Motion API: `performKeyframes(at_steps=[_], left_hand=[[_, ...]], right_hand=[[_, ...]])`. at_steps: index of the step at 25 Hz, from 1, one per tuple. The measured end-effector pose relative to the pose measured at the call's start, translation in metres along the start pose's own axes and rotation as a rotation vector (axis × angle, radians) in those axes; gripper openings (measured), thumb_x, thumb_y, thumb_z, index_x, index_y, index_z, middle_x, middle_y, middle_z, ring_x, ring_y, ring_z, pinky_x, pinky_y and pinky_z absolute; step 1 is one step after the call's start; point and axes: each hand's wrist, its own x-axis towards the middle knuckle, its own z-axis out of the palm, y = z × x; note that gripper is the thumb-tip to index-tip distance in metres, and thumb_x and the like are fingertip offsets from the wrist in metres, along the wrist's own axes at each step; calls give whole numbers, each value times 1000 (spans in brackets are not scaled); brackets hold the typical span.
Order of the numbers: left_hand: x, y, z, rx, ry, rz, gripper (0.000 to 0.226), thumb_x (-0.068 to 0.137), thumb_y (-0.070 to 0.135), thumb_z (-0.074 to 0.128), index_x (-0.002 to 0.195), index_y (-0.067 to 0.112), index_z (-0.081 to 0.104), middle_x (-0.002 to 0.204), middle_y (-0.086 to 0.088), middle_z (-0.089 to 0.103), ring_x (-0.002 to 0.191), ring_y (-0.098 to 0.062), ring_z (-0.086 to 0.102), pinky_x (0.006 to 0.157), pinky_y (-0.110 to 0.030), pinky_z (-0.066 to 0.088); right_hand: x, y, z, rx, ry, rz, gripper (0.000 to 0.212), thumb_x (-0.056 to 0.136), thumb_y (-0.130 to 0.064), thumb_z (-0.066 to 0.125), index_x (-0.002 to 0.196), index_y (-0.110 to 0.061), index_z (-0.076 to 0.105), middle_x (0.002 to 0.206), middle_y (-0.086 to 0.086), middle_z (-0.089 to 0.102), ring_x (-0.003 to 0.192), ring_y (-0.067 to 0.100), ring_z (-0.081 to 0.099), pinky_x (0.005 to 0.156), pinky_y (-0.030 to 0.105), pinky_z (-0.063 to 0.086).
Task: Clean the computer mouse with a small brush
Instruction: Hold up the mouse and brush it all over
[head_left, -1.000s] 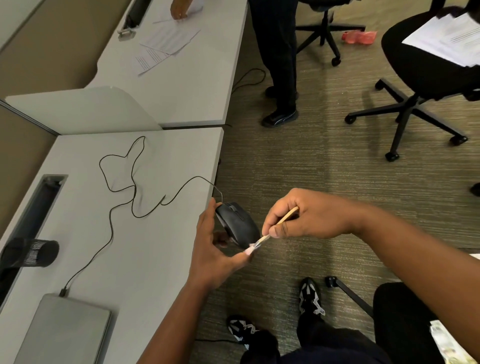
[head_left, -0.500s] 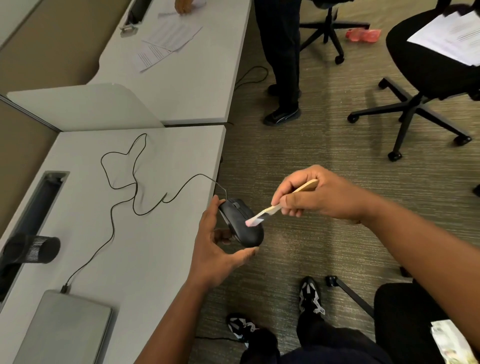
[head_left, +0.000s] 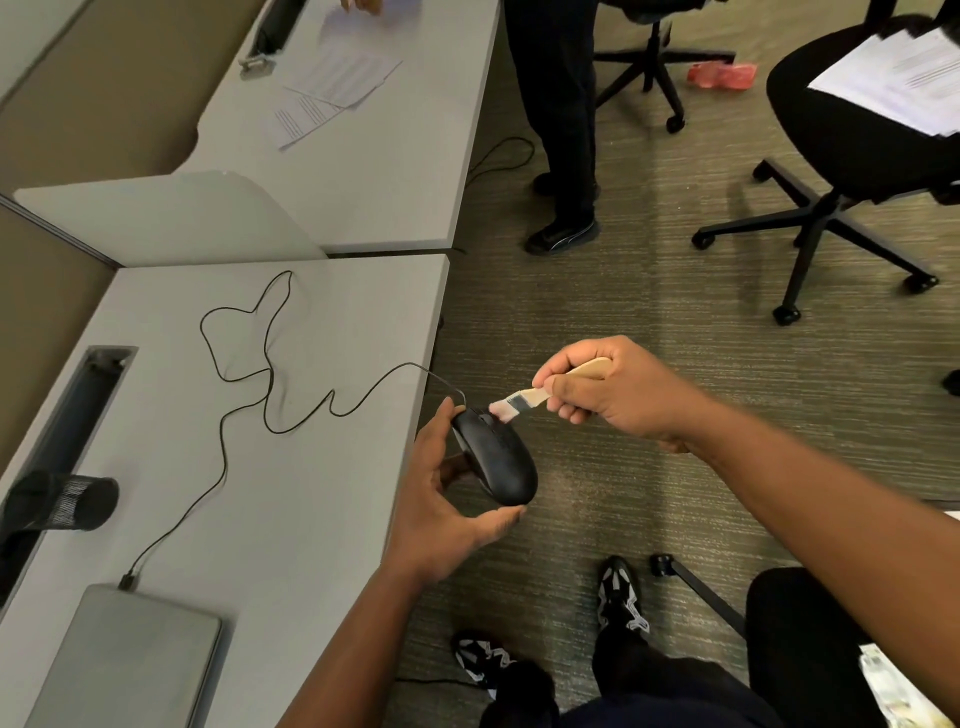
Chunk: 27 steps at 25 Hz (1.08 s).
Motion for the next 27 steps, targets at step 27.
performKeyframes(at_steps=[27], left_hand=[[5,6,-12,-27,70,-14,131,54,39,102,160,48,26,156,17,46,122,-24,67,93,-39,63]], right_hand=[[2,-2,-12,-164,-167,-34,10,96,-13,72,102,-13,80,95,19,76,80,16,66,81,33,58]])
